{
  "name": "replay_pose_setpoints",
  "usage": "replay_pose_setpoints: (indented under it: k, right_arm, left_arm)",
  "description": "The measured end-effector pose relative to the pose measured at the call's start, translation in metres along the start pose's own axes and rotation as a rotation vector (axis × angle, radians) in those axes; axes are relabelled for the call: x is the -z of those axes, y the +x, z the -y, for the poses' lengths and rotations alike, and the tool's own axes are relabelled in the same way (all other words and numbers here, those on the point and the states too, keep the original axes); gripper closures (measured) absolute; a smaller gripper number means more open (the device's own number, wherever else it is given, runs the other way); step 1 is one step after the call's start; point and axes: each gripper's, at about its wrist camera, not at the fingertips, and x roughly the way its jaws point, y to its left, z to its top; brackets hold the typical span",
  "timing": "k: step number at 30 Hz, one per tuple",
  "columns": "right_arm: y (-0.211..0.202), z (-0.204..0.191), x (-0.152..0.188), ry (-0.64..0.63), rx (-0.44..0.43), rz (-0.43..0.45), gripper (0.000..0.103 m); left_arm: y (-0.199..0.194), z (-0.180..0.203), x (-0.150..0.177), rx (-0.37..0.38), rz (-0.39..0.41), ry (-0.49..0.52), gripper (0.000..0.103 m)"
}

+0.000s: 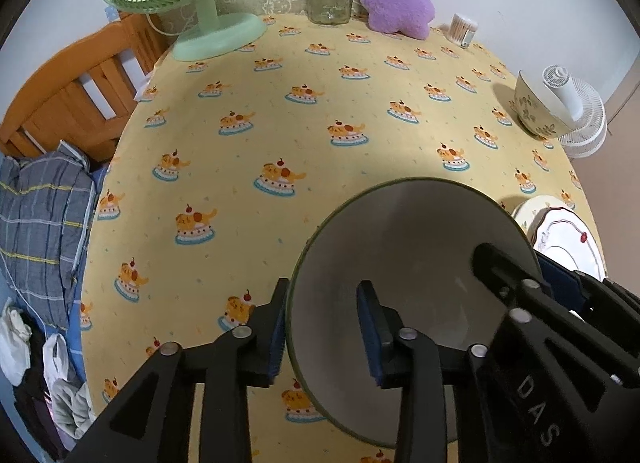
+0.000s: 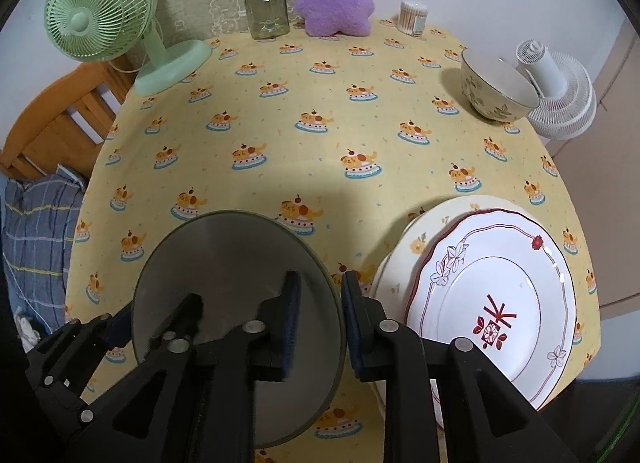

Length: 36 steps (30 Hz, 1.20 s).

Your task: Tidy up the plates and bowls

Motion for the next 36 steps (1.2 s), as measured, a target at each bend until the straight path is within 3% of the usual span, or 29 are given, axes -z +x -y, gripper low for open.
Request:
replay_pose_setpoints:
  k: [3, 5, 7, 11, 22, 36]
  right_arm:
    - [-0.004, 0.000, 0.002, 0.009, -0.034, -0.003, 0.060]
    - [-0.007, 0.000, 0.003, 0.015, -0.065, -0.003, 0.053]
    - [-0.015, -0.002, 0.004, 0.011, -0.069, 0.016, 0.037]
    - [-0.030, -0.004, 0.007, 0.002, -0.053, 0.054, 0.030]
    - [-0.073, 0.004, 0.011, 0.036, -0.062, 0.119, 0.016]
    - [-0.094, 0.057, -0.011, -0.025, -0.119, 0.212, 0.016]
  left_arm:
    - [-0.006, -0.001, 0.001, 0.017, 0.007, -0.003, 0.055]
    - [-0.011, -0.002, 0.003, 0.026, 0.021, -0.005, 0.040]
    - [-0.018, -0.005, 0.005, 0.037, 0.037, -0.009, 0.033]
    - [-0.031, -0.009, 0.008, 0.039, 0.060, -0.008, 0.024]
    - [-0.077, -0.003, 0.009, 0.027, 0.136, 0.028, 0.019]
    - [-0.090, 0.053, -0.010, -0.012, 0.227, -0.011, 0.019]
